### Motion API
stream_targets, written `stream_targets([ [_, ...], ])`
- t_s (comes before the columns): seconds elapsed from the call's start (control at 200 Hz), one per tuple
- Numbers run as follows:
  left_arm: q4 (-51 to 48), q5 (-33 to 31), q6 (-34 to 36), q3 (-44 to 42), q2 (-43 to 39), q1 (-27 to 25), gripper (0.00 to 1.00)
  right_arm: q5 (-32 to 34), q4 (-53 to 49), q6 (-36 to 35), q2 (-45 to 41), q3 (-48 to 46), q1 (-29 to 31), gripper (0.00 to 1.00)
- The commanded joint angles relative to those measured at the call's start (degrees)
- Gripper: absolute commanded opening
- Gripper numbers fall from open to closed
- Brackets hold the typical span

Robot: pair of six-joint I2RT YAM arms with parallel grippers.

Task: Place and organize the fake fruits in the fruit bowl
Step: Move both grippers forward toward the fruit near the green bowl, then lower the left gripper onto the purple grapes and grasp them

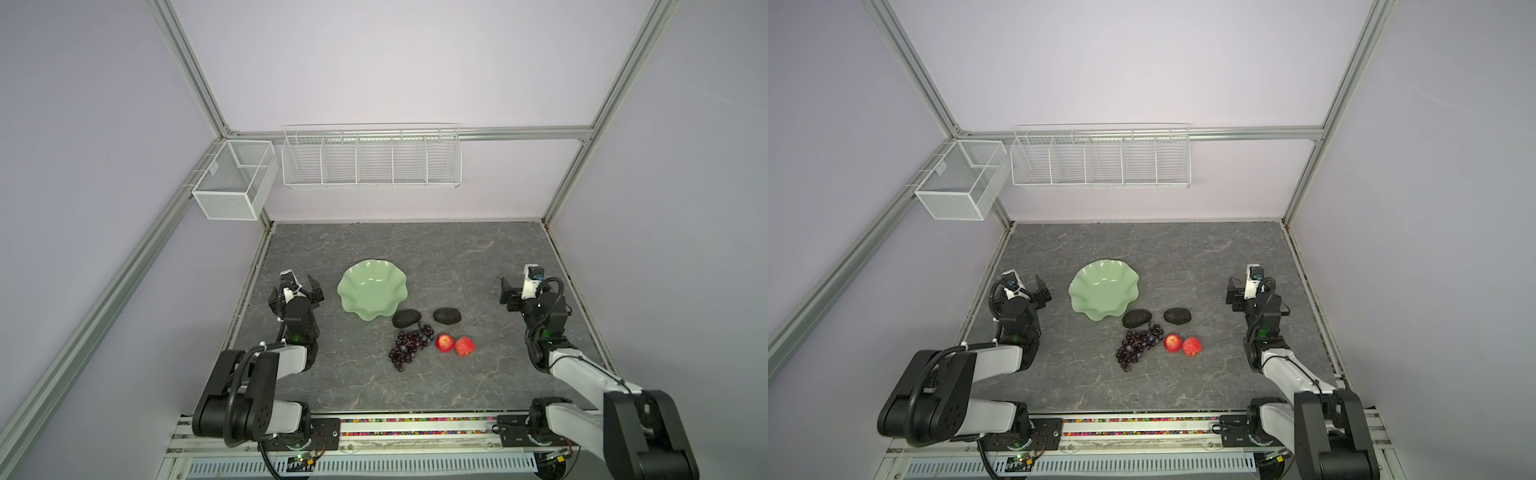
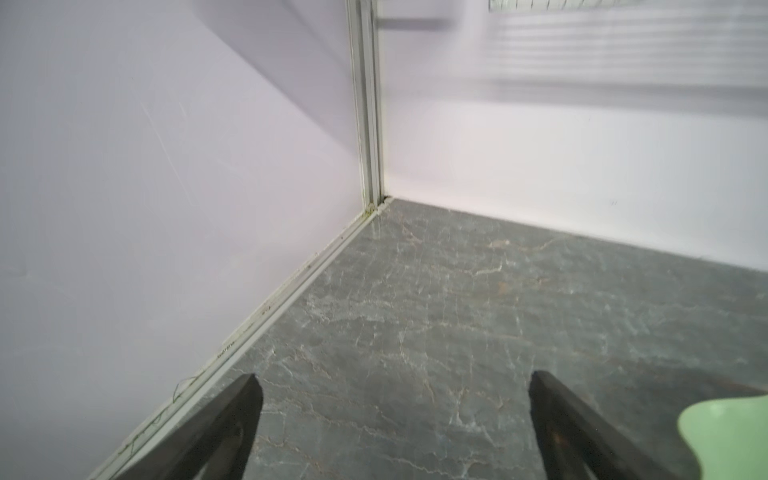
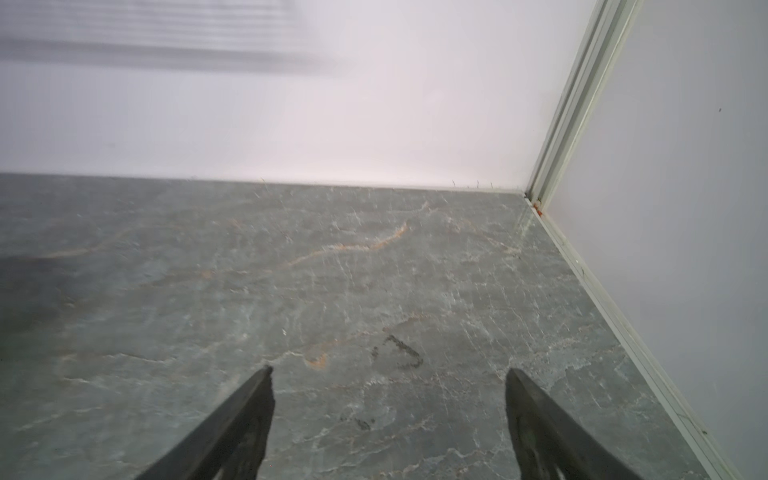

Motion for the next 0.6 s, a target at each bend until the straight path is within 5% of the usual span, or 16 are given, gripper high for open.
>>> stream_targets([
  [0.0,-9.6,-0.9,2.3,0.0,-9.4,-3.8,0.97,0.4,-18.8,5.3,-4.2,5.8,5.2,0.88],
  [0.13,-40.4,4.4,-1.9,10.5,-20.7,-9.9,0.92,-7.6,-26.2,4.2,-3.7,8.9,14.7,0.88],
  [0.205,-48.4,10.6,-6.8,13.9,-22.0,-15.5,0.89,-18.0,-27.1,0.7,-3.6,8.5,18.6,0.88],
  [0.315,-60.7,17.8,-10.3,18.7,-21.5,-27.1,0.86,-23.2,-31.8,-2.0,-5.2,8.3,22.7,0.88],
  [0.455,-68.2,21.2,-11.7,19.7,-22.5,-37.0,0.84,-24.4,-27.8,-0.8,-10.1,3.5,24.3,0.88],
  [0.595,-69.0,30.3,-10.2,17.6,-20.2,-39.1,0.84,-27.2,-27.8,-1.7,-13.1,3.1,24.5,0.88],
])
